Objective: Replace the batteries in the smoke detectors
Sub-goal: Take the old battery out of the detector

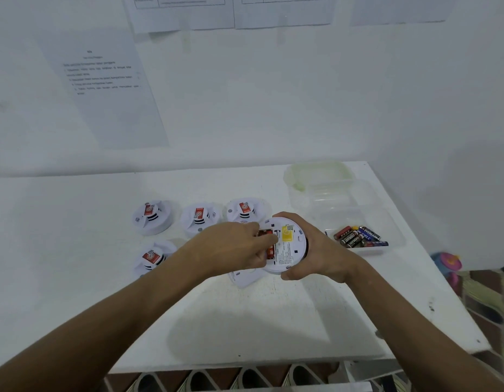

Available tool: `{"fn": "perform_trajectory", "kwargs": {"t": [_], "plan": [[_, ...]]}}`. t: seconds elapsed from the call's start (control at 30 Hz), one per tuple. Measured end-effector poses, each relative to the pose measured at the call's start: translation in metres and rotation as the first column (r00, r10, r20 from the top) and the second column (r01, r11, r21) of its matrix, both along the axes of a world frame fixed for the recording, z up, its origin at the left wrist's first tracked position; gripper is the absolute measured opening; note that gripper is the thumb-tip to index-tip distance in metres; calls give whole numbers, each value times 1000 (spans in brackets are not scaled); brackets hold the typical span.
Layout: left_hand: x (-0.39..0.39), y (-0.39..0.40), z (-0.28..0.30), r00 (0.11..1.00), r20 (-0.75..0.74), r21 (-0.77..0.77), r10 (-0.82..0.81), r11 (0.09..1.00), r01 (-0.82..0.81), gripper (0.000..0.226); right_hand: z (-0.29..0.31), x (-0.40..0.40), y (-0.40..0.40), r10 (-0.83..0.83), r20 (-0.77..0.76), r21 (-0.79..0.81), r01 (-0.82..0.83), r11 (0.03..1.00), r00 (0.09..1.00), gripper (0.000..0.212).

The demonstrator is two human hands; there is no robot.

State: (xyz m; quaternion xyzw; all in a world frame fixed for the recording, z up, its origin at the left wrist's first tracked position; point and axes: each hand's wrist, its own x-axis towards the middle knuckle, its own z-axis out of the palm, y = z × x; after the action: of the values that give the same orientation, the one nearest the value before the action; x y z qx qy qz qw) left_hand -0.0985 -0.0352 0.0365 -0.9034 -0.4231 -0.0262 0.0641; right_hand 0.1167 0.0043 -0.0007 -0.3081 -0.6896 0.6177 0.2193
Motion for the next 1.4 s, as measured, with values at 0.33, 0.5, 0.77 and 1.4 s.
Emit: {"fn": "perform_trajectory", "kwargs": {"t": [0.33, 0.5, 0.77, 1.4], "plan": [[6, 8, -3, 887, 462, -105, 13, 994, 41, 32, 14, 22, 5, -144, -70, 41, 147, 988, 987, 93], [49, 26, 0, 685, 703, -232, 190, 972, -32, 22, 17, 57, 19, -196, -49, 73, 200, 977, 979, 93], [112, 124, 0, 414, 695, -450, 588, 805, -387, 20, 17, 159, 63, -276, -65, 62, 280, 958, 959, 102], [168, 197, -35, 841, -351, -135, 411, 867, -480, 33, 2, 192, 126, -191, -28, 101, 193, 976, 981, 94]]}}
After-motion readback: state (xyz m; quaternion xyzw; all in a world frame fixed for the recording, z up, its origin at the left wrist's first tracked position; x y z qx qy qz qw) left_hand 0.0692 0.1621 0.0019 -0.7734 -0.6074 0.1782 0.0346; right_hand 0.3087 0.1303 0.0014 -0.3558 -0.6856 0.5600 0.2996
